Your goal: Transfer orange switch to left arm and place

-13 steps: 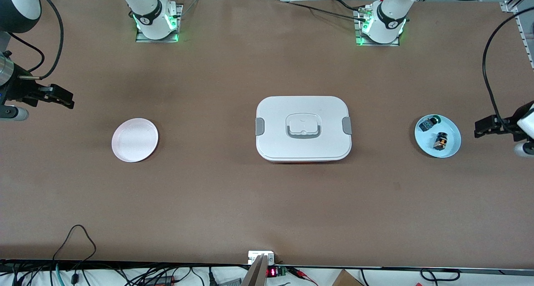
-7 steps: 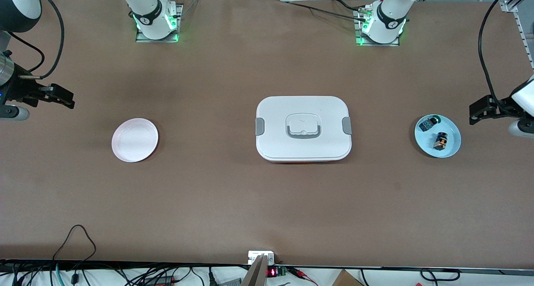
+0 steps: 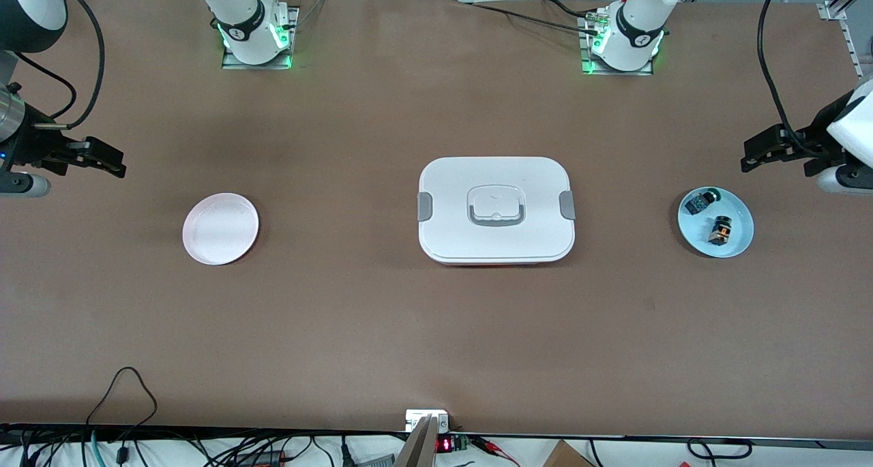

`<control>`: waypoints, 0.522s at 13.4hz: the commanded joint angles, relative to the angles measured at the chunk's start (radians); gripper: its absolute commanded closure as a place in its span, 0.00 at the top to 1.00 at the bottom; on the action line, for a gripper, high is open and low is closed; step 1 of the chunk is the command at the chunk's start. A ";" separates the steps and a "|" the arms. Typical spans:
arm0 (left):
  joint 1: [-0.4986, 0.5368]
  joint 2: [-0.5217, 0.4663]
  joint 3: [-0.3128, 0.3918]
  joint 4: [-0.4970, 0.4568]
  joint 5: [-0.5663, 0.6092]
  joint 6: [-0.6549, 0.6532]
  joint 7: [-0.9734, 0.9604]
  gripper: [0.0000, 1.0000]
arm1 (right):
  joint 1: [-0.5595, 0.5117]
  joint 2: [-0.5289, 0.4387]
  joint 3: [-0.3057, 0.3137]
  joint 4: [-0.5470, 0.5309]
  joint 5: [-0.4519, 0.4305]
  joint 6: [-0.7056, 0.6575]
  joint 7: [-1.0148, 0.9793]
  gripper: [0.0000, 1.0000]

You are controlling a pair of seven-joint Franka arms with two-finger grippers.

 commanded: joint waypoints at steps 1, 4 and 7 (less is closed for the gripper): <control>-0.005 -0.064 0.021 -0.091 -0.019 0.017 -0.057 1.00 | -0.010 -0.003 0.005 0.005 0.017 -0.005 -0.014 1.00; -0.008 -0.056 0.013 -0.059 -0.009 0.022 -0.058 1.00 | -0.010 -0.003 0.005 0.005 0.017 -0.007 -0.014 1.00; -0.001 -0.022 0.021 -0.031 -0.023 0.024 -0.049 1.00 | -0.009 -0.003 0.005 0.005 0.017 -0.007 -0.014 1.00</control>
